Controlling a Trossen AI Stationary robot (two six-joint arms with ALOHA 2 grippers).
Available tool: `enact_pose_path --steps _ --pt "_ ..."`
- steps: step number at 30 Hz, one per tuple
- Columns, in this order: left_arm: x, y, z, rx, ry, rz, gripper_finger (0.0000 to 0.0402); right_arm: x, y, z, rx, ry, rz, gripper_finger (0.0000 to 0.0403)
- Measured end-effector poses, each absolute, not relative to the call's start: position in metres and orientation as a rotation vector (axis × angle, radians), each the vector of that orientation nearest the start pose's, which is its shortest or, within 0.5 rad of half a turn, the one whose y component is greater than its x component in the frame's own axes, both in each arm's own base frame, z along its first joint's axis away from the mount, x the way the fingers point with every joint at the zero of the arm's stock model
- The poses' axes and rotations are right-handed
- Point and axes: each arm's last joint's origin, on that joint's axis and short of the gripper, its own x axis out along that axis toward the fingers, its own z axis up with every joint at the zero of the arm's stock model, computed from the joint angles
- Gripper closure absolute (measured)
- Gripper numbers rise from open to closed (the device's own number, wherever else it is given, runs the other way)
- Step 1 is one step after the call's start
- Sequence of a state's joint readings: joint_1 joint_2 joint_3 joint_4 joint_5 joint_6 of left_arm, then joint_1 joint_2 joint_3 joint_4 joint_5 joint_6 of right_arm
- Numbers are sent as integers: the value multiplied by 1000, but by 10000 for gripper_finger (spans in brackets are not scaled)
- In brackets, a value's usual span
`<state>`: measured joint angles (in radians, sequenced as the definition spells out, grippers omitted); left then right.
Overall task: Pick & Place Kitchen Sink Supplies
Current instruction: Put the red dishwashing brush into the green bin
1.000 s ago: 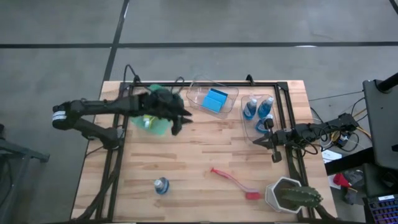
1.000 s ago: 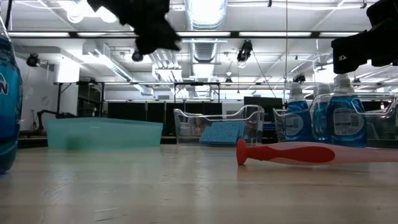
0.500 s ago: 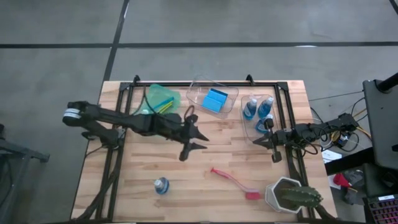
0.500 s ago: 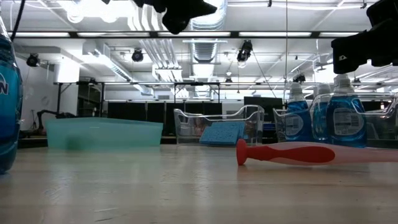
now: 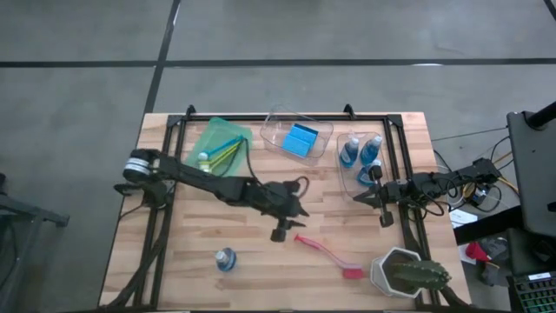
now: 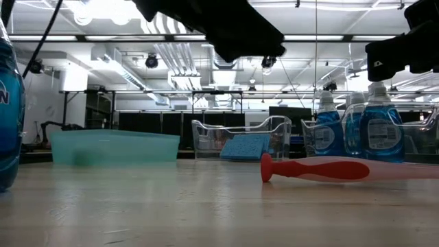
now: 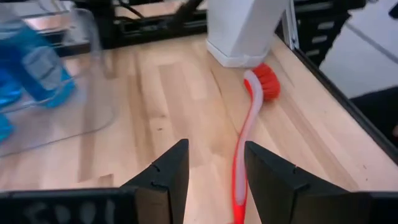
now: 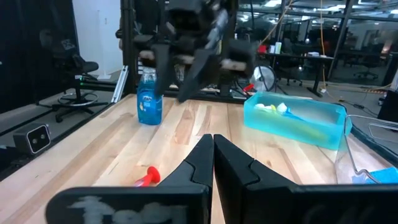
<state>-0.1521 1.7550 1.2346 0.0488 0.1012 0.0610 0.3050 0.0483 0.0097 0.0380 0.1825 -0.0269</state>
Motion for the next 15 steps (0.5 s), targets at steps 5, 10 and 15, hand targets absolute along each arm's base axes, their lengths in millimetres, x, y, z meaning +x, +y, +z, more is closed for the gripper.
enact_pose_path --steps 5,10,15 --pt "414 -79 233 146 486 -311 255 97 25 167 -27 -1 122 394" --pt "433 -88 219 152 504 -325 255 97 25 167 -27 -1 123 394" --pt "448 -94 202 155 544 -333 255 97 25 167 -27 -1 122 394"
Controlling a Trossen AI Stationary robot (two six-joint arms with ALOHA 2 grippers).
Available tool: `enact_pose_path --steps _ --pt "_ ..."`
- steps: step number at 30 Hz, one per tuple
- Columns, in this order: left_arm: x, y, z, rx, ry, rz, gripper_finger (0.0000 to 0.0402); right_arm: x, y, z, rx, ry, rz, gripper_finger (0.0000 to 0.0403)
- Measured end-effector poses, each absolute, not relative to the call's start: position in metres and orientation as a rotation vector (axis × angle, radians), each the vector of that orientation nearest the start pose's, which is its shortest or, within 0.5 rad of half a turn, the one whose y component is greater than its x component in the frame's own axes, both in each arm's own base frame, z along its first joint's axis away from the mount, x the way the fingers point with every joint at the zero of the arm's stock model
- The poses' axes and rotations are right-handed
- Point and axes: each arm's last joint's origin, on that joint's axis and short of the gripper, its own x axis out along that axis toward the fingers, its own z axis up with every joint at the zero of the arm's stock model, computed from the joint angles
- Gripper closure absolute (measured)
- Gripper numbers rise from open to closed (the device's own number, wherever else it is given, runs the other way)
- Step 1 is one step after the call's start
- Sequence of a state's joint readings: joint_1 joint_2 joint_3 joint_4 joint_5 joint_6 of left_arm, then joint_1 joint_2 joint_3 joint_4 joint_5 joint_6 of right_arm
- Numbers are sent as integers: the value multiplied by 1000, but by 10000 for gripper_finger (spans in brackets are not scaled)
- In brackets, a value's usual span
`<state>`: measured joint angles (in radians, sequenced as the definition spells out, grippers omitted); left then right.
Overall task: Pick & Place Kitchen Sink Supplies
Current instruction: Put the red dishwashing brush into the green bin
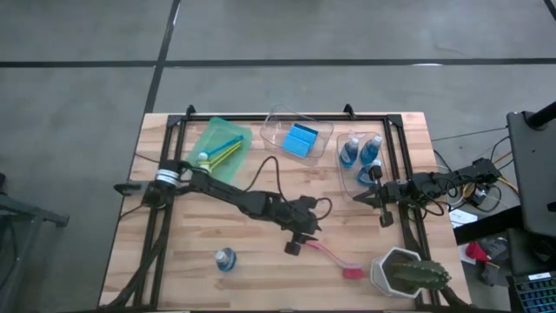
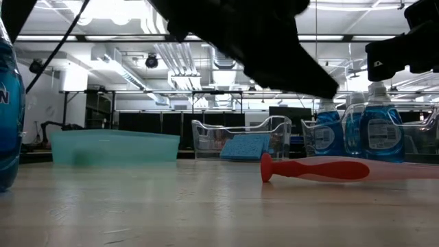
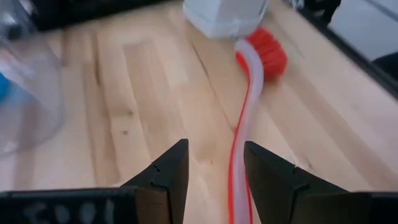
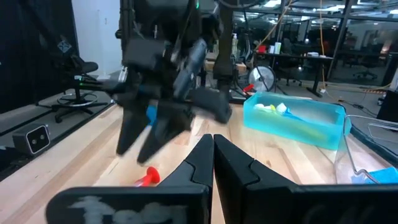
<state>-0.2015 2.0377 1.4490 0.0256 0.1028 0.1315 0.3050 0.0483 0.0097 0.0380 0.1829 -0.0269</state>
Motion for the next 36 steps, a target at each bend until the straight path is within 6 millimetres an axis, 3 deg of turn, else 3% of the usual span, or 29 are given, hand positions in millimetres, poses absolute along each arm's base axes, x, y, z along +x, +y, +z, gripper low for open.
enact_pose_path --steps 8,17,24,32,36 --pt "456 -104 165 149 626 -348 255 97 25 167 -27 -1 123 394" --pt "457 -112 143 132 680 -362 255 97 25 167 -27 -1 122 394" --pt "457 -112 140 115 687 -354 259 97 25 167 -27 -1 122 394" --pt "456 -111 138 131 712 -356 336 97 25 167 -27 -1 123 394" --pt "455 -111 138 144 711 -362 340 97 25 167 -27 -1 123 394"
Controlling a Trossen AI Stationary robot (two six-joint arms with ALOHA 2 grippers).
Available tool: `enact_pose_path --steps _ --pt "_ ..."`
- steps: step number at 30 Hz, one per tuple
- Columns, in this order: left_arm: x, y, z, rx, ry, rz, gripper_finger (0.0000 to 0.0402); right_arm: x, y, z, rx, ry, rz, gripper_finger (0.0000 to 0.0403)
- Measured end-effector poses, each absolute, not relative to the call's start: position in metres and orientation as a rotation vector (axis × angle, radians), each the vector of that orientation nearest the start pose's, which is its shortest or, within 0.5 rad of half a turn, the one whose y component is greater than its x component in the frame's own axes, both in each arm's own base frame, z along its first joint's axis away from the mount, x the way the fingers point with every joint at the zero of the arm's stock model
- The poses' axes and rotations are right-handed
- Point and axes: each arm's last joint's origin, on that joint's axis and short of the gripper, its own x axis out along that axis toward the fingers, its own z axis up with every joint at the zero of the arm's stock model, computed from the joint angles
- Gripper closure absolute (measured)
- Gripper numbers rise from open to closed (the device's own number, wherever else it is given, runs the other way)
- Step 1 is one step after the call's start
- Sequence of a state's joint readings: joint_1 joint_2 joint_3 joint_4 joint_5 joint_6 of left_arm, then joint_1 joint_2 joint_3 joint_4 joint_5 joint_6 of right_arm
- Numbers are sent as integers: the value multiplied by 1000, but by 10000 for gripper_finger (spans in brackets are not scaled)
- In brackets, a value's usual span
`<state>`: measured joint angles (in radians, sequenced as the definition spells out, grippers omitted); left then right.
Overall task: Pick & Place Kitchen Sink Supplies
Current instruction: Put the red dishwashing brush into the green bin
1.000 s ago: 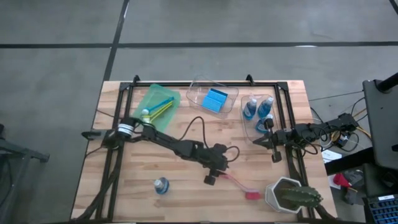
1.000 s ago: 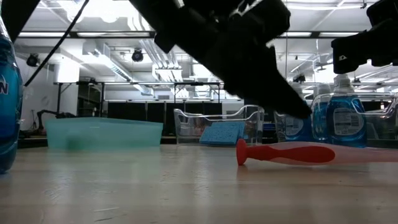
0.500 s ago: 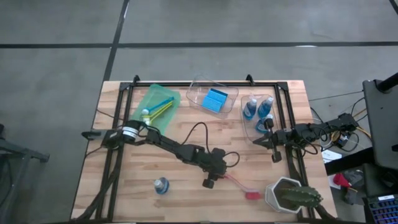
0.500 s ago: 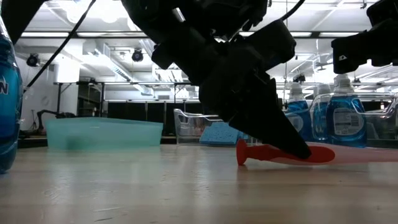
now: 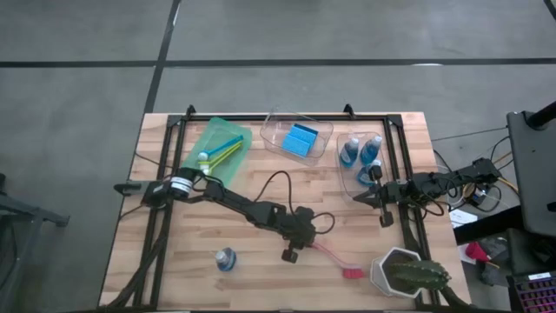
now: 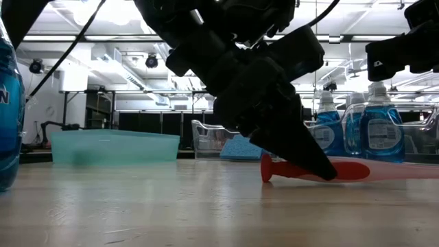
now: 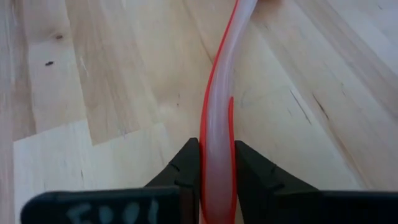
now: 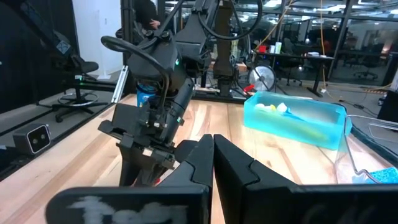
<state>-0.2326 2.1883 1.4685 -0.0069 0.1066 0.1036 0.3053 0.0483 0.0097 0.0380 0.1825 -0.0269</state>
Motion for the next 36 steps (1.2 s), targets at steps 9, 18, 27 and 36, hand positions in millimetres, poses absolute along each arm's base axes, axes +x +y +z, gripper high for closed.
enact_pose_path --steps 9,18,27,36 --pt "441 -107 176 138 749 -356 314 97 25 167 -27 -1 123 394" --pt "411 -99 231 167 786 -344 338 97 25 167 -27 -2 123 394" --pt "369 -84 287 243 824 -191 324 97 25 167 -27 -1 122 394" --pt "311 -59 338 374 866 102 329 97 25 167 -27 -1 123 394"
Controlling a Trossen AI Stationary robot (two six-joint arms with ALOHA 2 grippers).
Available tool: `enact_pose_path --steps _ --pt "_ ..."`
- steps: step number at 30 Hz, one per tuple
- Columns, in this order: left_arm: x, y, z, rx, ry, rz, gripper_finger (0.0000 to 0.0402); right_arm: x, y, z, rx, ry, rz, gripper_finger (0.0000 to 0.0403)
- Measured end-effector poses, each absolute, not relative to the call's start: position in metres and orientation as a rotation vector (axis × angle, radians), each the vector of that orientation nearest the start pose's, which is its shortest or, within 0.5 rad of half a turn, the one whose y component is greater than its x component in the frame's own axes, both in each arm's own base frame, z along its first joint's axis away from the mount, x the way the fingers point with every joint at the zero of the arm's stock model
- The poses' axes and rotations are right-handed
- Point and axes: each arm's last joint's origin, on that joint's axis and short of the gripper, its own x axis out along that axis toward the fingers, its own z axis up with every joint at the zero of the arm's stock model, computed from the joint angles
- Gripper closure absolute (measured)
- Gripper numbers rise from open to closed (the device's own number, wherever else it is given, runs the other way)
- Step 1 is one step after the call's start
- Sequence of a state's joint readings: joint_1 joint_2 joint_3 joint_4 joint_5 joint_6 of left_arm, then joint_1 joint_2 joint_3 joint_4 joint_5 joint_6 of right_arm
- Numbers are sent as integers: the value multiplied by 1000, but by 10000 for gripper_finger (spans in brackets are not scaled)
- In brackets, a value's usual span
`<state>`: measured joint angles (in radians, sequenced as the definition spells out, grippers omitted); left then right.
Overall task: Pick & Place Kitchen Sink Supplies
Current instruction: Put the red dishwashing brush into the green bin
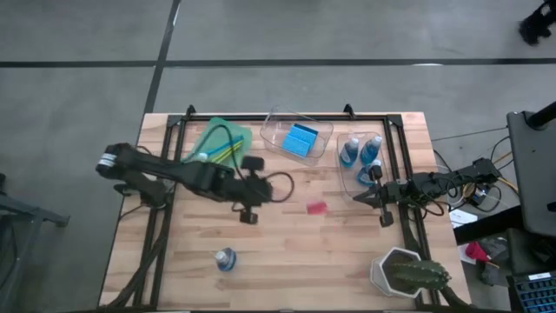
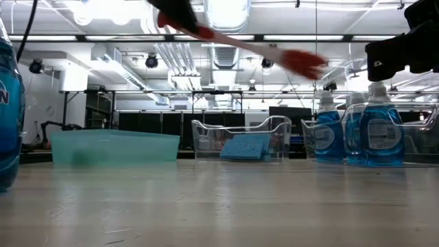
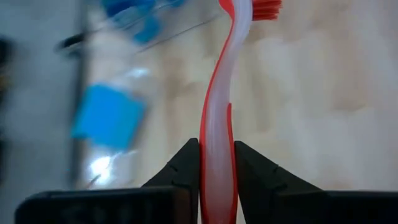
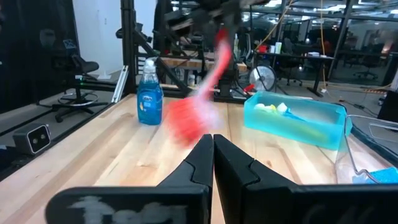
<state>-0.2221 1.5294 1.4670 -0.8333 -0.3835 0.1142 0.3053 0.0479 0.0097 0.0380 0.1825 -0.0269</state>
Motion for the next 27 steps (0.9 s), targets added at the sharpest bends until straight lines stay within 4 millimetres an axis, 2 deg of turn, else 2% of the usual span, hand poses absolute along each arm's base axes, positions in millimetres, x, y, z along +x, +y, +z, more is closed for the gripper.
enact_pose_path --steps 8,15,21,27 --pt "252 -31 370 430 888 420 327 97 25 167 -27 -1 122 394" --pt "204 -9 378 393 779 709 324 97 25 167 -27 -2 122 394" --pt "168 9 358 273 692 937 327 97 25 167 -27 -2 122 394" --pt "147 22 318 151 673 1059 325 97 25 167 -27 -1 122 394"
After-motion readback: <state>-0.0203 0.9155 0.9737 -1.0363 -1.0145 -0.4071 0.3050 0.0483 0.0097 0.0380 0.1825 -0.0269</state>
